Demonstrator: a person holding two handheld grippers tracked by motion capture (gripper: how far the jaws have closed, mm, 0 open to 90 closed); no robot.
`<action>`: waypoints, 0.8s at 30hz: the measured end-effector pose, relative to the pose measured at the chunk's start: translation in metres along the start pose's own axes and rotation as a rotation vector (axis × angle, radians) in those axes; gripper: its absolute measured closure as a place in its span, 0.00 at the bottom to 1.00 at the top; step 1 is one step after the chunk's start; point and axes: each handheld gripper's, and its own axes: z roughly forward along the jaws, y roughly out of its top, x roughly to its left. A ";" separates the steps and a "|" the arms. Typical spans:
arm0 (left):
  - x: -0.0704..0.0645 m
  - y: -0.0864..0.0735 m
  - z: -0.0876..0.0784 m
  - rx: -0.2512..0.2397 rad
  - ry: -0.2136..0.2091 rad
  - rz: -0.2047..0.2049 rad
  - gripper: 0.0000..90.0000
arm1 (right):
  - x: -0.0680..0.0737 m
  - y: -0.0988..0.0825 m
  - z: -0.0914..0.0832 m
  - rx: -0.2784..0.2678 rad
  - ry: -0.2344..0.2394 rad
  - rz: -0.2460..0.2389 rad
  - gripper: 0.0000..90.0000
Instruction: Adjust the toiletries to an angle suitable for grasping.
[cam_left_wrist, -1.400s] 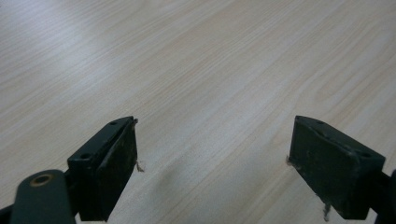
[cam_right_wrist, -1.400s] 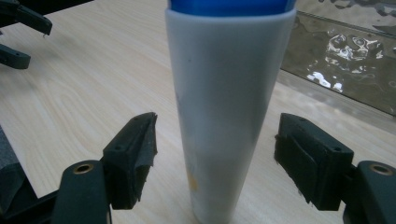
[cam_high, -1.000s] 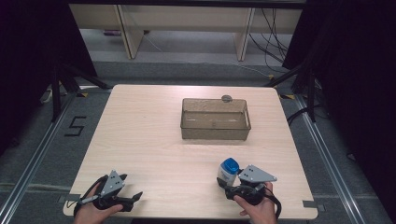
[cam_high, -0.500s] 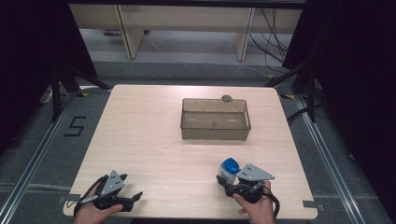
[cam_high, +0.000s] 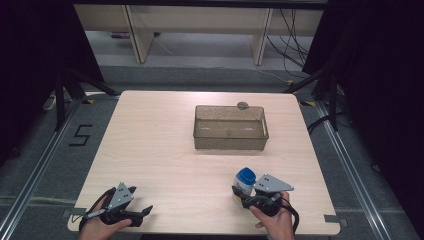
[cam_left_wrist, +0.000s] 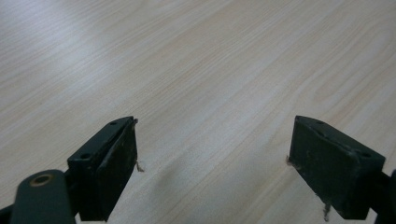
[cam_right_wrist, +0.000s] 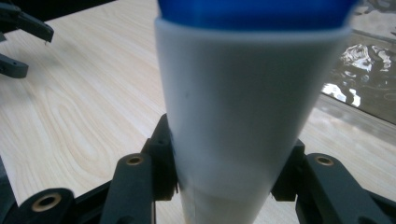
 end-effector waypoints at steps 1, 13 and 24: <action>0.000 0.000 0.000 0.000 0.000 0.000 0.16 | 0.000 0.001 -0.001 0.001 0.006 0.005 0.62; 0.000 0.000 0.000 -0.001 0.000 0.000 0.16 | -0.009 0.012 -0.005 -0.028 -0.032 -0.005 0.62; 0.001 0.001 -0.001 0.021 -0.003 0.009 0.16 | -0.024 0.022 -0.010 -0.036 -0.070 0.011 0.62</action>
